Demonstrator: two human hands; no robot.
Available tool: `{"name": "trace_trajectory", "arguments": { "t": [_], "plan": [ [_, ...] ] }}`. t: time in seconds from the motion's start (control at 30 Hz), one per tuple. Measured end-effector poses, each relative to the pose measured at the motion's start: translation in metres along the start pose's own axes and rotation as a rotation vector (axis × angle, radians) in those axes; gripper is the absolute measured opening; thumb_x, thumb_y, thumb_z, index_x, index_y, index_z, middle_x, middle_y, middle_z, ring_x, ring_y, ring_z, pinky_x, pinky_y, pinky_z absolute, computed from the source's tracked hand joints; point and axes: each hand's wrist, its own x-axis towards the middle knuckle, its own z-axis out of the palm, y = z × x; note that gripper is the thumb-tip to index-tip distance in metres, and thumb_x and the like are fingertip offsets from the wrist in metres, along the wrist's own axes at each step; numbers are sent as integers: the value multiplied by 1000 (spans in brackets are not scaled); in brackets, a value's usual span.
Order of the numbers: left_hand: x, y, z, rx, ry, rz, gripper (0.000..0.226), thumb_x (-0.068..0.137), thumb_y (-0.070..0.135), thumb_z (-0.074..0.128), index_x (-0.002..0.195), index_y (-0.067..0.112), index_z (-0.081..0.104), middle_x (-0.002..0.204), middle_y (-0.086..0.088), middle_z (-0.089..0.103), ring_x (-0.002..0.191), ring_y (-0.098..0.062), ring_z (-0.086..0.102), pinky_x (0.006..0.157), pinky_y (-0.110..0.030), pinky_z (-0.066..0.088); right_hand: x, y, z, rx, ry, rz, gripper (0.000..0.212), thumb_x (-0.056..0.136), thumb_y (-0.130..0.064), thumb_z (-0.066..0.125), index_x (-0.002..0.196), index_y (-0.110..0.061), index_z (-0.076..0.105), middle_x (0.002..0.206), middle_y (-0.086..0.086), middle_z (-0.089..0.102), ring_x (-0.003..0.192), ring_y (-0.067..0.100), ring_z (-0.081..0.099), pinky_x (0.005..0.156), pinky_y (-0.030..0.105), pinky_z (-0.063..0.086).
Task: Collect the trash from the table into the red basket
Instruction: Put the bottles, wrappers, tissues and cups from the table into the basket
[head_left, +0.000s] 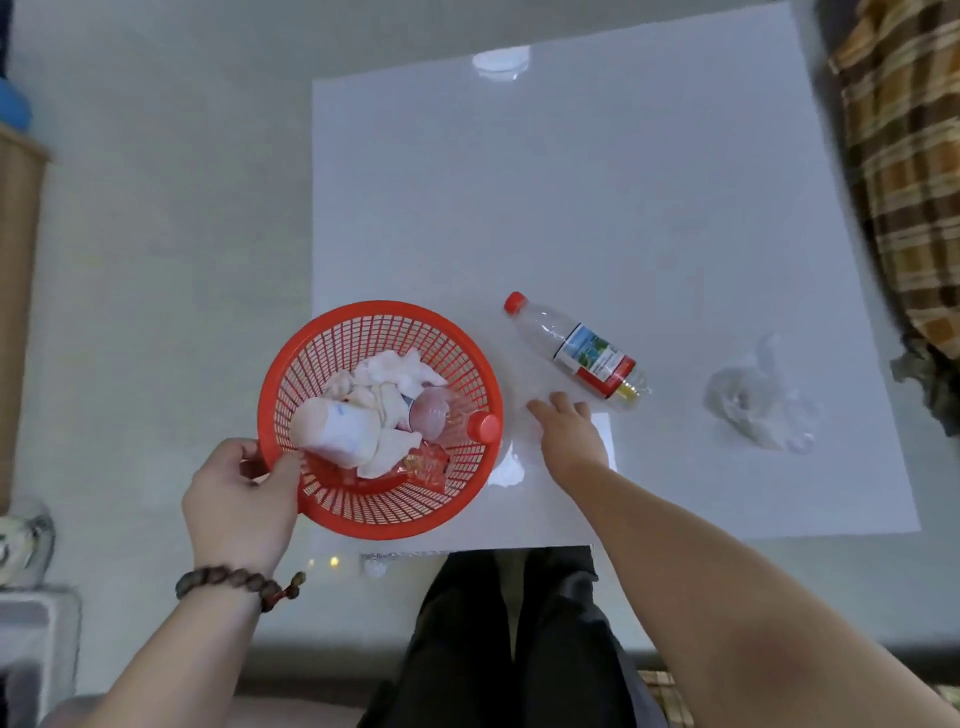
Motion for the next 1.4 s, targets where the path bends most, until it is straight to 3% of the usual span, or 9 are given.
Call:
{"name": "trace_trajectory", "arguments": {
  "t": [0.1, 0.2, 0.33, 0.6, 0.87, 1.0, 1.1, 1.17, 1.4],
  "plan": [
    [2, 6, -2, -9, 8, -15, 7, 78, 15, 66, 76, 17, 60, 71, -3, 64, 72, -30, 62, 70, -41, 52, -3, -7, -13, 150, 29, 38, 54, 80, 13, 41, 123, -18, 51, 122, 11, 48, 109, 32, 47, 88, 36, 47],
    [4, 14, -7, -28, 12, -5, 5, 78, 12, 66, 79, 10, 62, 76, -10, 66, 76, -35, 63, 73, -45, 54, -19, -30, -46, 370, 250, 17, 34, 85, 4, 42, 109, -14, 58, 110, 10, 55, 84, 22, 51, 72, 26, 39],
    [6, 26, -15, -79, 8, 1, 9, 79, 11, 66, 81, 3, 62, 77, -14, 66, 76, -37, 62, 71, -44, 52, -50, -77, -100, 563, 617, -155, 31, 82, 4, 46, 102, -12, 65, 108, 5, 58, 90, 17, 53, 75, 23, 37],
    [11, 41, -28, -136, 38, -24, 10, 79, 10, 65, 81, 3, 59, 72, -6, 59, 72, -33, 57, 59, -32, 40, -76, -145, -147, 547, 763, -384, 28, 81, 10, 48, 96, -3, 68, 103, 10, 59, 100, 26, 55, 80, 34, 47],
    [-14, 41, -26, -139, -62, 58, 13, 83, 14, 67, 78, 5, 60, 69, 7, 59, 65, -12, 54, 55, -20, 37, -68, -175, -116, 471, 446, -545, 28, 85, 6, 48, 103, -3, 67, 107, 10, 60, 100, 23, 55, 80, 19, 38],
    [-26, 47, -22, -169, -129, 124, 9, 85, 16, 66, 79, 10, 62, 72, 7, 65, 67, -4, 60, 55, -19, 42, -50, -170, -96, 189, 167, -450, 36, 94, -7, 44, 129, -13, 53, 137, 5, 47, 123, 22, 45, 96, 31, 45],
    [-28, 50, -20, -167, -143, 142, 6, 85, 15, 66, 81, 11, 63, 74, 10, 65, 68, -3, 61, 55, -19, 44, -47, -165, -99, 52, 73, -441, 39, 97, -15, 40, 136, -14, 45, 145, 7, 41, 133, 26, 35, 107, 38, 37],
    [-25, 50, -19, -149, -128, 135, 7, 84, 14, 67, 80, 11, 63, 73, 10, 64, 69, -2, 59, 55, -19, 41, -49, -162, -104, 74, 90, -479, 39, 97, -19, 41, 135, -16, 46, 145, 8, 42, 134, 26, 34, 110, 39, 29],
    [7, 39, -22, -96, -57, 7, 11, 78, 11, 69, 74, 6, 60, 67, -2, 61, 66, -27, 58, 56, -29, 41, -46, -119, -128, 378, 493, -440, 26, 91, -22, 56, 113, -13, 64, 114, 7, 62, 106, 24, 56, 89, 32, 44]
  ]
}}
